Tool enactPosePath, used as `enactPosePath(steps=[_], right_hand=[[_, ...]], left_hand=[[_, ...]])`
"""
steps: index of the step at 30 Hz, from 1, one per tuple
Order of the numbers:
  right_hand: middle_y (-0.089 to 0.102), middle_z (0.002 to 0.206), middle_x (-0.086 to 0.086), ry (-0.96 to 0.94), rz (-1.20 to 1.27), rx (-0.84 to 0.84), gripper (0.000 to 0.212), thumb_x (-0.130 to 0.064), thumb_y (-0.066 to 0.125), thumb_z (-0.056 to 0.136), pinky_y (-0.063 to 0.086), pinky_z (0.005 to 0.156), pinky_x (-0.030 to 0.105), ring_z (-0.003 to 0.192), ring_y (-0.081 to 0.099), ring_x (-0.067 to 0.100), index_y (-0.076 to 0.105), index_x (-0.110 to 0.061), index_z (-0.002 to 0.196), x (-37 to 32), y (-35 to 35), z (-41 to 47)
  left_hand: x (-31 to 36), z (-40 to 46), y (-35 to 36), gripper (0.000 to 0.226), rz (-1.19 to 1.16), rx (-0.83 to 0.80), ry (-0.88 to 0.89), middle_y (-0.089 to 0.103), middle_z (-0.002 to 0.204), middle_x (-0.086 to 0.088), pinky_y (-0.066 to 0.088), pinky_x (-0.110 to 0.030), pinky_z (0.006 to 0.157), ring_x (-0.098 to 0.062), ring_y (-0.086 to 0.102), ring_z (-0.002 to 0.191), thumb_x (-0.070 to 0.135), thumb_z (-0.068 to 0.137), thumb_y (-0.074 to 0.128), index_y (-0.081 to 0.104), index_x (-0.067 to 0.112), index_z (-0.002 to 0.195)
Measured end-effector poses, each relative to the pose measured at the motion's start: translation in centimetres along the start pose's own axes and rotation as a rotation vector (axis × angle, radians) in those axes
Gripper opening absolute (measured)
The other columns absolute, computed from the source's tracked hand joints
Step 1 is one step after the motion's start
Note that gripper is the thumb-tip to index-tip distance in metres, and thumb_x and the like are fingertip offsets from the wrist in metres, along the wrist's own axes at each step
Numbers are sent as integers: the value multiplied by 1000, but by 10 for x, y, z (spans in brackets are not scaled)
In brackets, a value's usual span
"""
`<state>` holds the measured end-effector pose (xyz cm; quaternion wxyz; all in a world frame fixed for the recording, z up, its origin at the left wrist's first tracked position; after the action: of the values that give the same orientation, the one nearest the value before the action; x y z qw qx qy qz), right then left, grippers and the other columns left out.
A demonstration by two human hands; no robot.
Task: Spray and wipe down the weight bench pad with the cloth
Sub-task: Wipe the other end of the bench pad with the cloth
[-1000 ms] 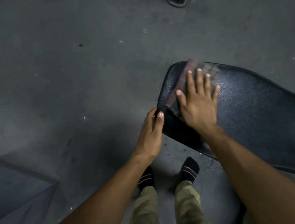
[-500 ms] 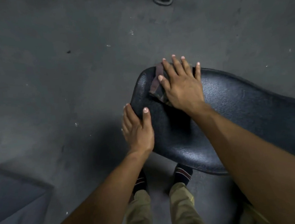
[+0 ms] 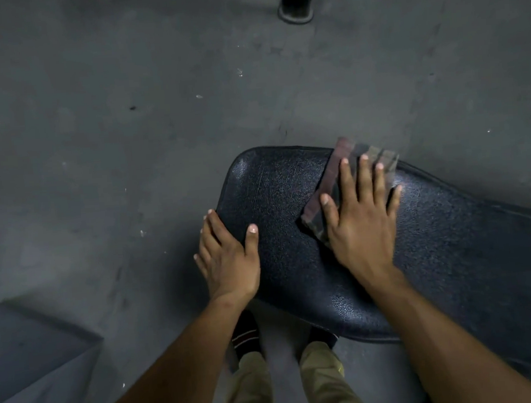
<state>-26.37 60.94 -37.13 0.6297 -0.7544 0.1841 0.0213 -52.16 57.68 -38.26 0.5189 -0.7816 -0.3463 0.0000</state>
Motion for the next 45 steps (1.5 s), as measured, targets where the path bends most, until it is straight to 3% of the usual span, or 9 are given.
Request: enactPosePath(steps=[11,17,19,23,26,33,38,42,45], right_hand=[[5,177,1,-64,-88,-84,70,-63,20,107,6,130,60,164,-2,24,11,-29,168,44,16,-124],[8,177,-1,37,-107,-58,73,-67,21,105,4,130,58,164,2,22,13,-31,168,65,15,-152],[8,177,-2,85,-96,-35,74,-67,22,105,3,130,58,164,2,22,13,-31,168,69,11,-147],[5,177,1,263,-19,33,76,-67,22,105,2,130,60,164,1,25,11,-28,168,89,-4,-110],[1,177,7,320,15,-3,81,-70,19,104,0,130,60,163,-4,30,6,-24,169,88,-8,-83],[-20,174,10,53,-31,-135,107,-92,20,88,-6,130,54,160,-22,28,-8,-27,168,55,6,-144],[-26,172,13,-143,-173,-238,127,-92,47,78,2,130,59,159,-24,33,-16,-24,166,64,22,-173],[-16,175,10,-240,-190,-205,116,-71,62,85,1,131,55,161,-16,31,-7,-27,168,77,21,-178],[-5,177,2,-255,-135,-150,87,-61,45,96,8,130,57,162,-8,25,3,-34,168,96,19,-194]], left_hand=[[1,-1,1,84,-5,-20,7,9,168,-14,9,-57,123,-38,13,152,60,99,36,-2,18,161],[-1,1,3,83,71,-30,12,-8,170,-7,-8,-55,123,-33,4,156,61,101,30,-7,18,161],[4,-2,-1,81,134,-2,78,-11,170,-8,-11,-57,122,-29,-2,157,60,101,29,-6,17,161],[42,-27,-1,80,203,98,420,0,170,-8,-10,-56,120,-24,-1,157,57,99,30,5,14,161],[70,-50,18,81,233,29,599,4,171,-4,-8,-53,121,-20,-1,157,59,96,27,10,16,161],[90,-85,46,83,287,-110,753,5,171,1,-7,-51,123,-17,-3,157,64,92,20,14,18,161],[88,-99,54,74,296,-176,781,0,171,2,-11,-50,124,-14,-8,156,60,100,27,14,19,161],[107,-123,56,74,205,-164,864,9,170,3,-8,-47,125,-13,-2,156,61,97,29,24,20,158],[127,-149,71,74,164,-197,941,10,170,5,-8,-44,125,-11,0,156,61,95,28,26,21,158]])
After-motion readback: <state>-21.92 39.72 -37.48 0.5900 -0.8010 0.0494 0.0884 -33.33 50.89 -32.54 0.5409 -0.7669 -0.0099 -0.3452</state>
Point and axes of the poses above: each hand's wrist, its own z-axis towards the middle knuckle, its own y-axis out of the palm, x = y × z, the point moved 9 cm from there along z, towards the middle knuckle
